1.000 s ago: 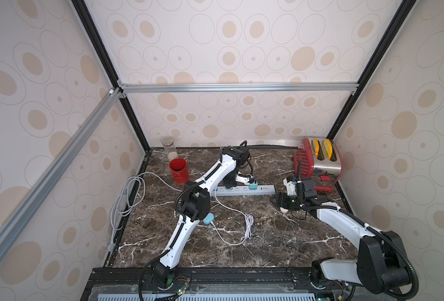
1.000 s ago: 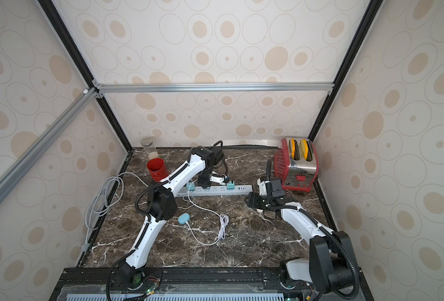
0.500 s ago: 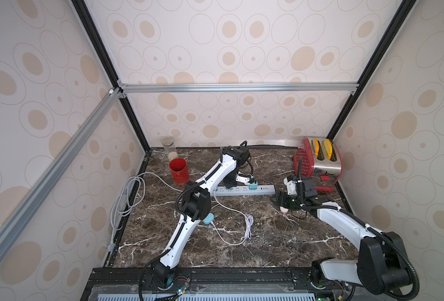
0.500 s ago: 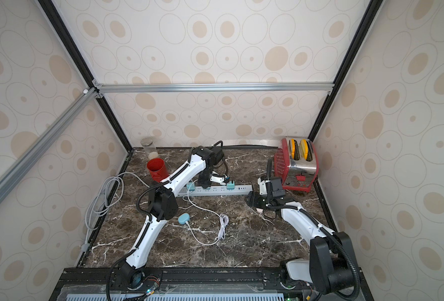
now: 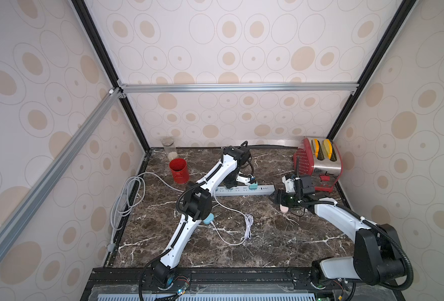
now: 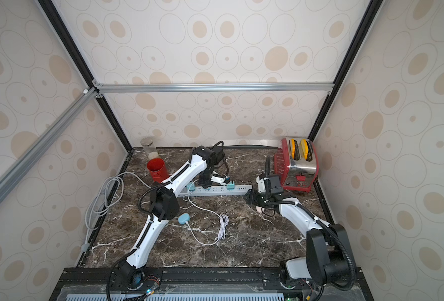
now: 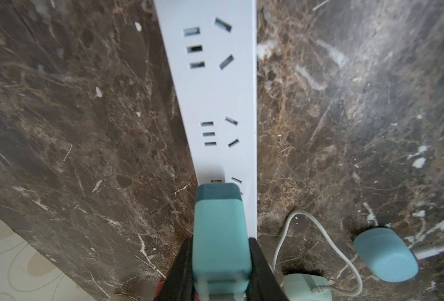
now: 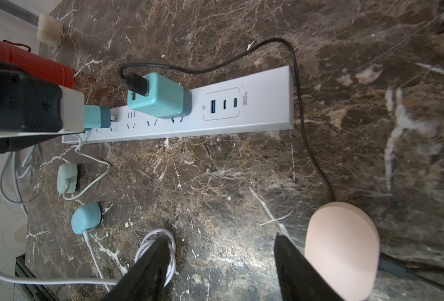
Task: Charge the bluetooth headset
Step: Insert the plug into the socket.
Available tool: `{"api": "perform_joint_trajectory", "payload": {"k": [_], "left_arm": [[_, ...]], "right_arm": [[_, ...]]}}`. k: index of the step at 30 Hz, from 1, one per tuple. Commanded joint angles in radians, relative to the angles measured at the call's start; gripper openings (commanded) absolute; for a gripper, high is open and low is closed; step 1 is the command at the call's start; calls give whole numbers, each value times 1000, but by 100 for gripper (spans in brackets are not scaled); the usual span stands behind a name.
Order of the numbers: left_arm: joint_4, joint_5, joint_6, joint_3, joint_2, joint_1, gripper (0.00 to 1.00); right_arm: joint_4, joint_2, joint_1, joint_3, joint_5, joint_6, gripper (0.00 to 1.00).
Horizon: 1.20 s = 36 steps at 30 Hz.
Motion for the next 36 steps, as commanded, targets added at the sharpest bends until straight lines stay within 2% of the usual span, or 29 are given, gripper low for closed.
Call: {"api": "perform_joint_trajectory", "payload": {"k": [1, 8, 15, 19, 25, 29, 36], "left_arm": [[61, 130, 61, -45, 133, -26, 0], [94, 190, 67, -54, 131, -20, 0], [97, 230, 62, -63, 113, -16, 7], [131, 268, 58, -88, 113, -6, 4], [78, 247, 17, -113, 134, 8, 0], [111, 279, -1, -211, 106, 22, 0], [96, 314, -61, -248, 110, 22, 0]], "right_arm": [[12, 21, -6, 33, -15, -3, 67], [25, 48, -5, 49, -11, -12, 67], [47, 88, -6, 65, -25, -6, 67], [48, 91, -6, 72, -24, -9, 67], [34, 78, -7, 75, -9, -17, 67], [41, 84, -7, 86, -16, -12, 67], [59, 103, -7, 96, -26, 12, 67]]}}
